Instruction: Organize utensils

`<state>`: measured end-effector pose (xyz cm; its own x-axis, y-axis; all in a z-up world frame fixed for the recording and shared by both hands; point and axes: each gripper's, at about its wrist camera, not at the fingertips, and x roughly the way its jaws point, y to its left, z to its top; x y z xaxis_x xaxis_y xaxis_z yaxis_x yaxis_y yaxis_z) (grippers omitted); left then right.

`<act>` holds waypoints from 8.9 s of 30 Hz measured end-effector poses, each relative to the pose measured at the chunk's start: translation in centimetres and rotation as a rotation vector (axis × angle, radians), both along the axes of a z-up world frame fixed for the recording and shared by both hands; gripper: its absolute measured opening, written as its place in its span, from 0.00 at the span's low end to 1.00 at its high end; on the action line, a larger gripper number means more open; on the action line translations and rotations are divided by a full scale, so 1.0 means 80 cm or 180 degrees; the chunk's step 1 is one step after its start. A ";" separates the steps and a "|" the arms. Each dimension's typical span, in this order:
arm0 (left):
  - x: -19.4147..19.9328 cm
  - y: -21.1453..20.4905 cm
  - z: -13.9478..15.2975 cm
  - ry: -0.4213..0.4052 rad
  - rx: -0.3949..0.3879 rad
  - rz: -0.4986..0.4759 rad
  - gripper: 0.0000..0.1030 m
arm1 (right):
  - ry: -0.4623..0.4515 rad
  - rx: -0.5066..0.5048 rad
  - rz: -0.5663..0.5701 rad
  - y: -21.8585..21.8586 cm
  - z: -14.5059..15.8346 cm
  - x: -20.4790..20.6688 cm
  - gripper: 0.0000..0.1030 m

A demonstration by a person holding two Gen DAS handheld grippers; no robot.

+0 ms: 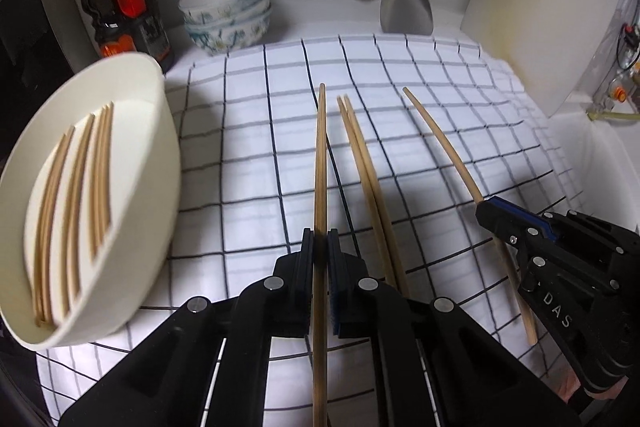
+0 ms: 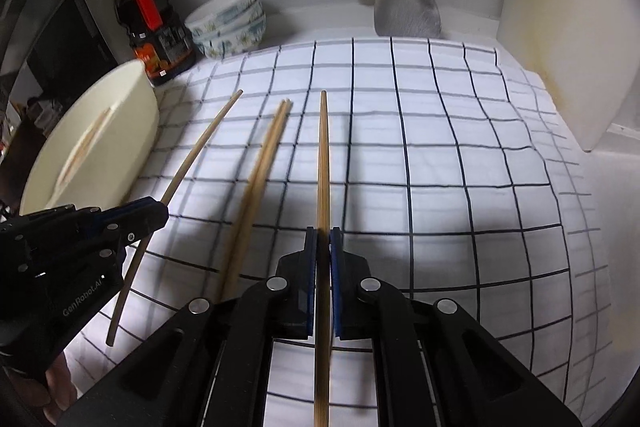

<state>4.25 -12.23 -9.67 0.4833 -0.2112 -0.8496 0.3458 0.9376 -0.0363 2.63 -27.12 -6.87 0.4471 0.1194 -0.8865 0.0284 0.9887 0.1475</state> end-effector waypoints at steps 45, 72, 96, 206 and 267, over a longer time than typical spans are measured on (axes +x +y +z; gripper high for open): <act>0.096 0.322 0.030 -0.0018 -0.0163 0.0956 0.07 | 0.0136 0.0478 0.0853 0.333 0.024 0.156 0.06; 0.105 0.351 0.042 -0.0066 -0.0087 0.1290 0.75 | 0.0214 0.0376 0.0670 0.309 0.016 0.156 0.21; 0.040 0.296 0.072 -0.0162 -0.0078 0.1239 0.84 | 0.0012 0.0438 0.0638 0.260 0.064 0.096 0.38; 0.006 0.091 0.083 -0.0464 -0.0340 0.0410 0.07 | -0.0409 0.0053 0.0217 0.072 0.081 0.023 0.06; 0.039 0.329 0.096 -0.0087 0.0009 0.1574 0.94 | -0.0230 0.0033 0.0769 0.282 0.122 0.088 0.48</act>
<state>7.34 14.07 -1.99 0.5472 0.0514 -0.8354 -0.1397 0.9897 -0.0305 9.66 -4.55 2.92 0.4667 0.2395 -0.8514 -0.2194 0.9639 0.1509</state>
